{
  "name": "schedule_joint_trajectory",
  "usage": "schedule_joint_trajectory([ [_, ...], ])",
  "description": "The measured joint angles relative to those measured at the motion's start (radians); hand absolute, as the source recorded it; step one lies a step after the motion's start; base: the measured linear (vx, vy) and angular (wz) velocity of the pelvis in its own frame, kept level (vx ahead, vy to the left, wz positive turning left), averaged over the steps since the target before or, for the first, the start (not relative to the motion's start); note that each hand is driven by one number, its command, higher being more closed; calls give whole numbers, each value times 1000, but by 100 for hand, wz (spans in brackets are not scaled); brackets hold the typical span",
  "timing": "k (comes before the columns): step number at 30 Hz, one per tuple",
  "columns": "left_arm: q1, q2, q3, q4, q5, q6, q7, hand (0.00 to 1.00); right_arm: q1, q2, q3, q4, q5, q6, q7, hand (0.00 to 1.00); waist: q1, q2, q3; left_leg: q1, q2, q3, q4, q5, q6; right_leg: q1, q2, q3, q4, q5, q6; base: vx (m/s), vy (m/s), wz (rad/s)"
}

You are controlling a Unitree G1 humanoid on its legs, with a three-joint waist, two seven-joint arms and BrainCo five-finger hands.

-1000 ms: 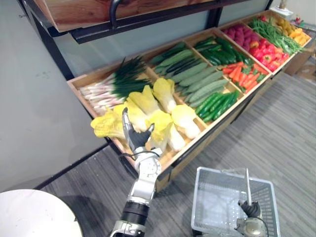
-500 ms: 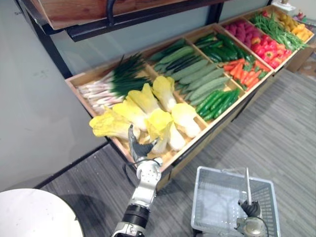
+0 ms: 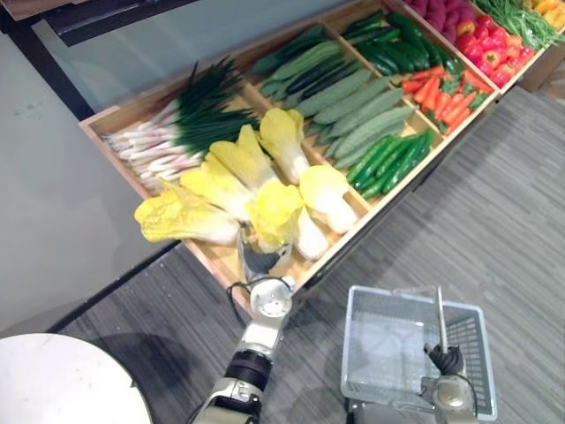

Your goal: Pick vegetable in the basket

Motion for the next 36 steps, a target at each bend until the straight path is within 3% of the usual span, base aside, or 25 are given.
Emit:
schedule_joint_trajectory([
  [6,-11,0,-9,1,2,0,0,0,-2,0,15,0,0,-3,0,100,0,-2,2,-1,-1,-1,0,-2,1,-1,-2,-1,4,0,0,0,0,0],
  [14,-11,0,-110,1,2,-11,-28,0,2,0,19,-25,0,-4,-1,100,0,-1,6,-3,-1,-3,0,-2,1,-5,-2,0,6,0,0,0,0,0],
  [15,-10,0,-121,1,2,-14,-36,100,2,0,19,-25,0,-4,-2,100,1,-1,6,-5,-1,-3,0,-2,1,-7,-2,0,6,0,0,0,0,0],
  [36,-5,37,-142,36,2,-32,-53,100,16,0,32,-24,1,-8,-4,100,2,-1,6,14,-2,5,0,-1,2,-2,-3,15,23,0,0,-4,-3,-2],
])
